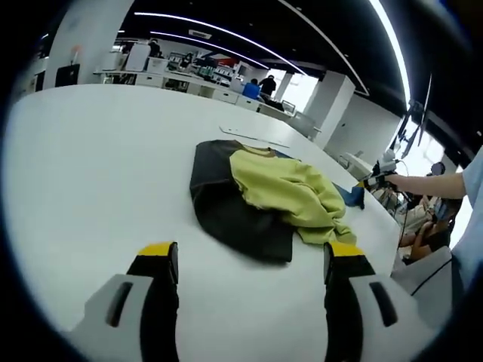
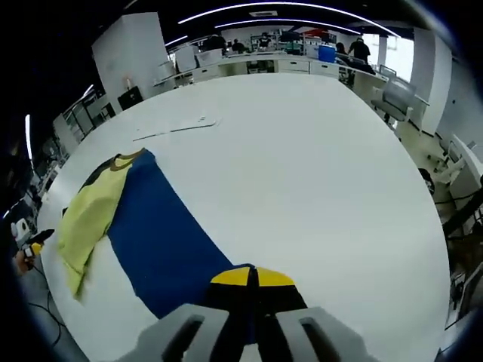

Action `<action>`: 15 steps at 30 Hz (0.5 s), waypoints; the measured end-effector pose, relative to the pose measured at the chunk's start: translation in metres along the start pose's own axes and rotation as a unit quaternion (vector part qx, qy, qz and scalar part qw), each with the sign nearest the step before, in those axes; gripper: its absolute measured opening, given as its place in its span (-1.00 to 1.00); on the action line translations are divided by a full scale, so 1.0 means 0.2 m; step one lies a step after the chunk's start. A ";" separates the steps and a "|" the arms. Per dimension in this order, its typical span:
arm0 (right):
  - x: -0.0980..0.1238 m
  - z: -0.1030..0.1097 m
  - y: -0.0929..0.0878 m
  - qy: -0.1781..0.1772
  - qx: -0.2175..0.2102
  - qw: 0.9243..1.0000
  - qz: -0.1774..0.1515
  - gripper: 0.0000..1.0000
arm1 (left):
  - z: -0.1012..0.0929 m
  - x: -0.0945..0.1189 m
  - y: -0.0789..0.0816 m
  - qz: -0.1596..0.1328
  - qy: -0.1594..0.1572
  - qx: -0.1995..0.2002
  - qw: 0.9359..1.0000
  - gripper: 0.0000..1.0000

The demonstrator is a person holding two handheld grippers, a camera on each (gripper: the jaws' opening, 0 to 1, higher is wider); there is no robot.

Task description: Fold the garment on the visible template until the final outline fits inside the template.

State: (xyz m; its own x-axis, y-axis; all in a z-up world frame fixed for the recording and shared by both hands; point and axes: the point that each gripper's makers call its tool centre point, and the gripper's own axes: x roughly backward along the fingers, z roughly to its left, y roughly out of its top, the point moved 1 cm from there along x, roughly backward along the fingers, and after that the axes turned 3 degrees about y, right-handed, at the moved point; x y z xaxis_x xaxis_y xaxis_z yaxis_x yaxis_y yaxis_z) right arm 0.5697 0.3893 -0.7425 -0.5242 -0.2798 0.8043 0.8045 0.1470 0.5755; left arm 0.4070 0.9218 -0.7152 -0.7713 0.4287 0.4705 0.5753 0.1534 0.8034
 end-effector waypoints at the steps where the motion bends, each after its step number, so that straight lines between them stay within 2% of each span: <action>1: 0.00 -0.01 0.00 -0.001 0.001 1.000 0.002 -1.00 | 0.00 -0.01 0.00 0.000 0.000 0.003 1.000 0.52; 8: 0.00 -0.14 -0.04 -0.022 0.007 1.000 0.016 -1.00 | -0.01 -0.03 -0.02 0.004 -0.003 0.007 1.000 0.52; 12: -0.02 -0.22 -0.01 -0.031 0.014 0.999 0.026 -1.00 | -0.01 -0.04 -0.03 0.009 -0.002 0.010 1.000 0.52; 15: -0.04 -0.26 0.00 -0.040 0.035 0.998 0.041 -1.00 | 0.00 -0.04 -0.04 0.012 -0.001 0.009 1.000 0.52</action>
State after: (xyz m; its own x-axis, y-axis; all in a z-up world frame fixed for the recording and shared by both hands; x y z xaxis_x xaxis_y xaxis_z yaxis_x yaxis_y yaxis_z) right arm 0.5883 0.3417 -0.7565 -0.4801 -0.1875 0.8569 0.8256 0.2337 0.5137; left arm 0.4082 0.9163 -0.7253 -0.7570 0.4335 0.4889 0.5984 0.1595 0.7852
